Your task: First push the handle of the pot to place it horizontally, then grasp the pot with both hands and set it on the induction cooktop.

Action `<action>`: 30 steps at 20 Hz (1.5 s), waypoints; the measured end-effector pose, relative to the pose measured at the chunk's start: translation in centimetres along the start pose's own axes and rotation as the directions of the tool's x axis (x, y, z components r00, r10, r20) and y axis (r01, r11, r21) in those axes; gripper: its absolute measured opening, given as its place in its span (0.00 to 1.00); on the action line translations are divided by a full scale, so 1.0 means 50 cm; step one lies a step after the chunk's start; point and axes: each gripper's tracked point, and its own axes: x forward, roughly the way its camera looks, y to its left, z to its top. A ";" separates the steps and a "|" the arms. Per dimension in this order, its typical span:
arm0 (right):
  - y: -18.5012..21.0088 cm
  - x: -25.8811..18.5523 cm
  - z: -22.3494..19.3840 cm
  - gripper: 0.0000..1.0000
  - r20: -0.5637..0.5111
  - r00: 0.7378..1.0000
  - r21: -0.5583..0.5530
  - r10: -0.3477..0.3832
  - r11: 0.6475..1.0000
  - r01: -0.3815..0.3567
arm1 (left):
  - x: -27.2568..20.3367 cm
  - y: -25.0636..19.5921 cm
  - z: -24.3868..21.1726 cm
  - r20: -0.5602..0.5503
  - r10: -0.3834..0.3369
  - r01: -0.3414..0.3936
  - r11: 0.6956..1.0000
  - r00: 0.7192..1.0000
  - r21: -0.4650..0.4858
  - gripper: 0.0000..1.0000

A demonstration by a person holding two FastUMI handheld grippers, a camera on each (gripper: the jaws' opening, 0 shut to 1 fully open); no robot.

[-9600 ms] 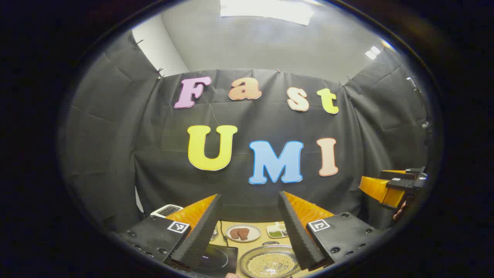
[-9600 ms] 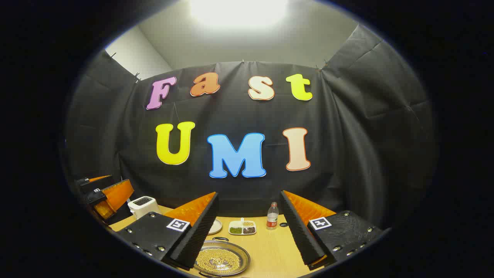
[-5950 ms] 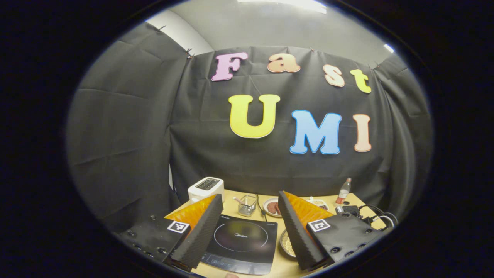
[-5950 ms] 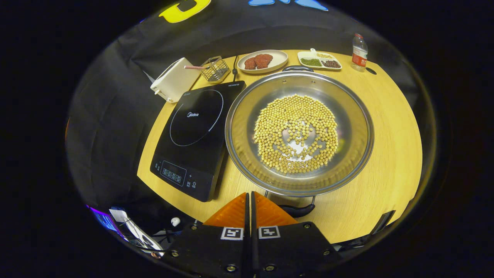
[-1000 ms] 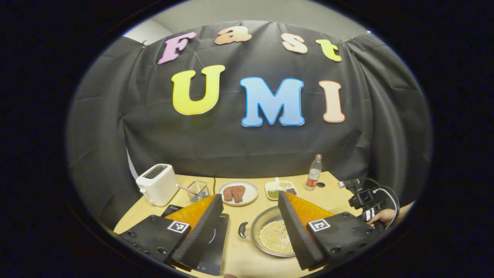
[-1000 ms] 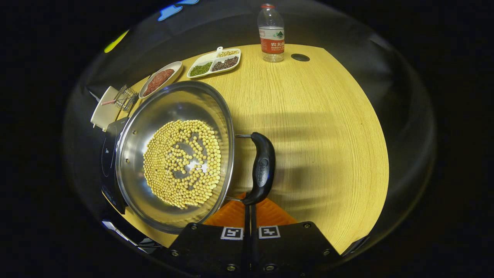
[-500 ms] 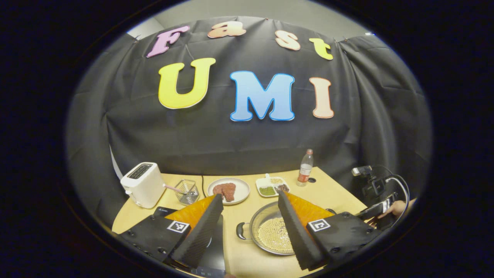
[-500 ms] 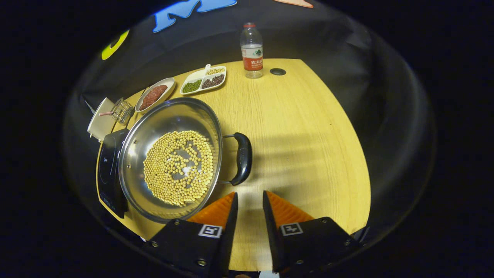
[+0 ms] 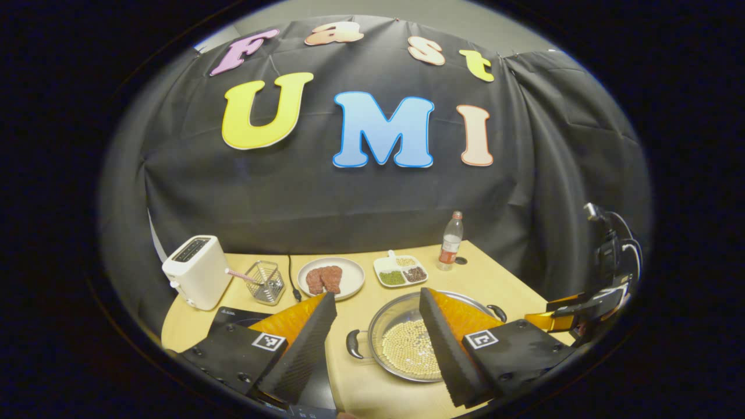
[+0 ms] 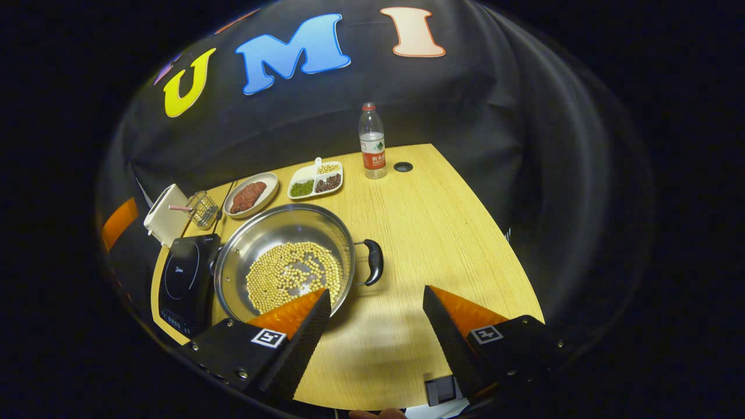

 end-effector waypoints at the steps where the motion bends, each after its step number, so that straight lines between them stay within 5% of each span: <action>1: 0.005 0.005 0.005 0.99 0.013 1.000 0.004 0.003 1.000 -0.003 | 0.008 0.004 -0.018 -0.014 0.006 -0.006 1.000 1.000 0.002 0.96; 18: 0.018 0.167 -0.023 0.99 0.014 1.000 0.044 0.012 0.999 -0.013 | 0.207 0.058 -0.294 -0.231 0.058 -0.059 0.998 0.971 0.003 0.96; 30: 0.023 0.280 -0.042 0.99 -0.018 0.999 -0.007 -0.029 1.000 0.028 | 0.305 0.074 -0.397 -0.326 0.078 -0.074 0.997 0.942 0.024 0.96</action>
